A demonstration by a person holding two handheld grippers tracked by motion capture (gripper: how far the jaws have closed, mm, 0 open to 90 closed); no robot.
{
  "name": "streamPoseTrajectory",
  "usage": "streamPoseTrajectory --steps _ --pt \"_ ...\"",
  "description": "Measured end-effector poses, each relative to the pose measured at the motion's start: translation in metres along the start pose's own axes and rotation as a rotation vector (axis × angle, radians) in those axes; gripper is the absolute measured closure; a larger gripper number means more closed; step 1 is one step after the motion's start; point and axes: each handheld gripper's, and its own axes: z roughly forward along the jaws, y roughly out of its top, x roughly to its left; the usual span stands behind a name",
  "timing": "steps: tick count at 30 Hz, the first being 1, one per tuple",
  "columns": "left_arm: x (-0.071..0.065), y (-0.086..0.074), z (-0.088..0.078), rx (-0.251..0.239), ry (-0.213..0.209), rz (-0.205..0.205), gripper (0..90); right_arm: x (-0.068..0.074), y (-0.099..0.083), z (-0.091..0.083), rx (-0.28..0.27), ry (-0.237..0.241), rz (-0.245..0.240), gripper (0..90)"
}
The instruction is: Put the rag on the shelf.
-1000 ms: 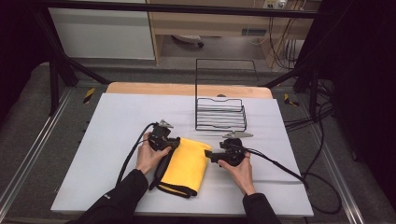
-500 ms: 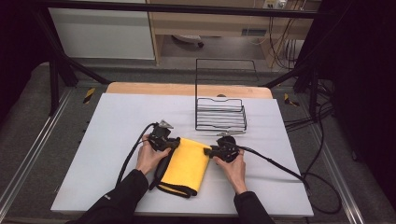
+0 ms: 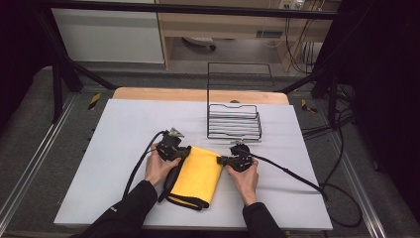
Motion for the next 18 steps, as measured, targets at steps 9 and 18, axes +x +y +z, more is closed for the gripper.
streamPoseTrajectory --steps 9,18 --pt "-0.002 -0.001 -0.014 -0.053 -0.006 -0.017 81.0 0.005 -0.001 -0.01 -0.06 0.029 -0.035 83.5" --pt "-0.005 -0.003 -0.045 -0.145 -0.007 -0.009 81.0 0.011 0.002 -0.021 -0.139 0.085 -0.071 83.5"
